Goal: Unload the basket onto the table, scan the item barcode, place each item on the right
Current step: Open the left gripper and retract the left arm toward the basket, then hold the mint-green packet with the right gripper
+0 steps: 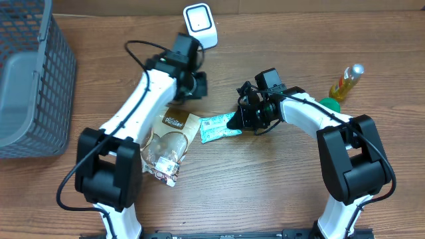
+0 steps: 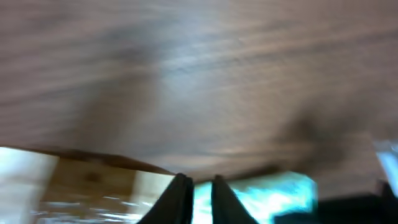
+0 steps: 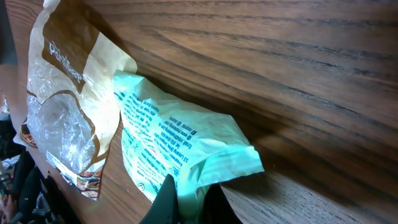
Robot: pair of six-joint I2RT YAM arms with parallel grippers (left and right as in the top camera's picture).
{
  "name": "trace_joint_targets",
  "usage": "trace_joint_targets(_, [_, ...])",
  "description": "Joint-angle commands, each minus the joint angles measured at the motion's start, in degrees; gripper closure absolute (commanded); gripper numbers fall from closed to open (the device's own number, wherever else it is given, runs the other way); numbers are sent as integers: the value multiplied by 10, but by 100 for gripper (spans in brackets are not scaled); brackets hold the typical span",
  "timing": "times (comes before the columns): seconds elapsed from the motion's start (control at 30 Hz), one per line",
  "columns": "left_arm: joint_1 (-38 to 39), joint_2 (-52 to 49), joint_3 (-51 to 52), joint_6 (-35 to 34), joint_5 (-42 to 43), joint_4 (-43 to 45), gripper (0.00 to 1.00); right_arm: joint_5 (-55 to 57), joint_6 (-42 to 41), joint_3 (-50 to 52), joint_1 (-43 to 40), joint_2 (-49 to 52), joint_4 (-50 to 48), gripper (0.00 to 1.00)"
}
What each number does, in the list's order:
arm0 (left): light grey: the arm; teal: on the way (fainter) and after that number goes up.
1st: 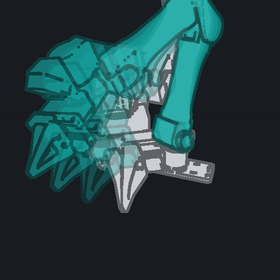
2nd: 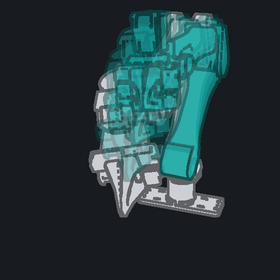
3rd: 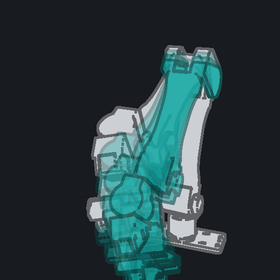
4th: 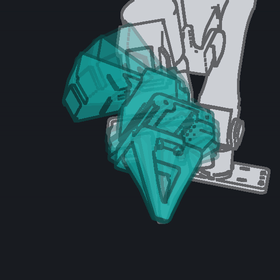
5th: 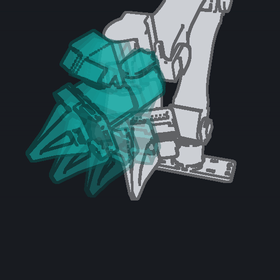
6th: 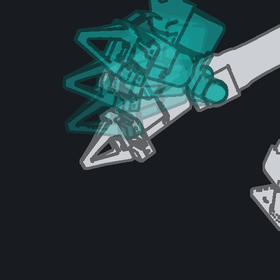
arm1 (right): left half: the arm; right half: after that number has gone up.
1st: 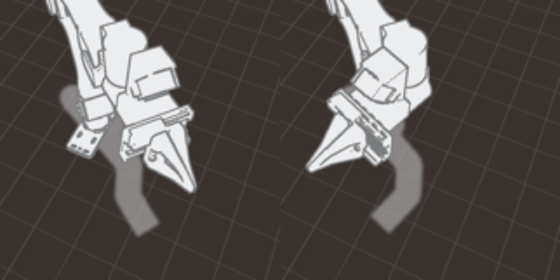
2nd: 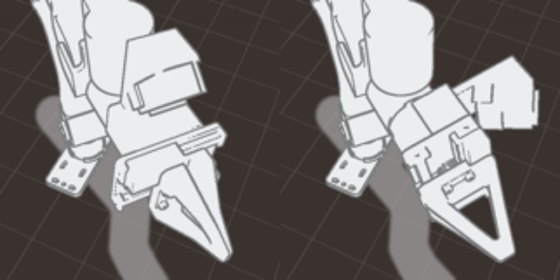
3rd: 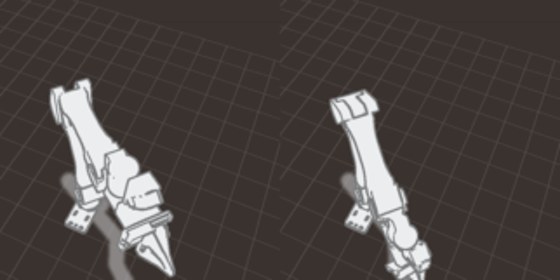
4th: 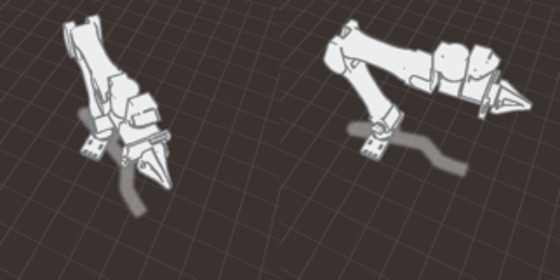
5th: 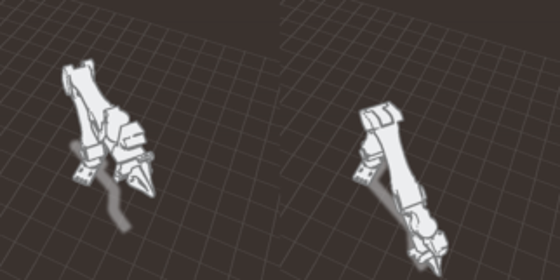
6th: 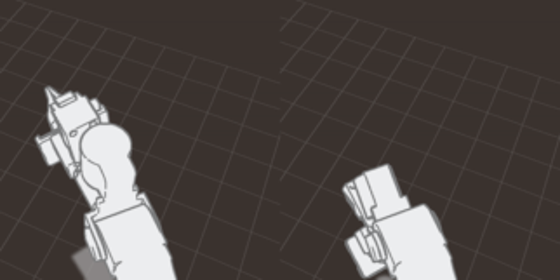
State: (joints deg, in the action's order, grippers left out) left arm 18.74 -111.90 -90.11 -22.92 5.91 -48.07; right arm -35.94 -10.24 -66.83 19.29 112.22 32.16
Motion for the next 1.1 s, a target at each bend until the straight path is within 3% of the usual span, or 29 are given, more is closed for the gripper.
trace_joint_targets(0.0, [-40, -2, -7, 21, -88, -12, 79, -10, 18, 5, 5, -12, -4, 96])
trace_joint_targets(0.27, [-113, -2, -7, 22, -140, -51, 66, -10, 18, 5, 5, -12, -4, 96])
trace_joint_targets(0.3, [-120, -2, -7, 22, -152, -57, 61, -10, 18, 5, 5, -12, -4, 96])
trace_joint_targets(0.4, [-139, -2, -6, 22, -169, -68, 33, -10, 18, 5, 5, -12, -4, 96])
trace_joint_targets(0.43, [-145, -2, -6, 22, -169, -72, 7, -10, 18, 5, 5, -12, -4, 96])
trace_joint_targets(0.47, [-151, -2, -6, 22, -168, -76, 0, -10, 18, 5, 5, -12, -3, 96])
trace_joint_targets(0.93, [-159, -2, -6, 22, -168, -74, 0, -10, 18, 5, 5, -12, -4, 96])
trace_joint_targets(1.0, [-159, -2, -6, 22, -168, -74, 1, -10, 18, 5, 5, -12, -4, 83])
trace_joint_targets(1.07, [-159, -2, -6, 22, -168, -74, 0, -10, 17, 5, 5, -12, -4, 82])
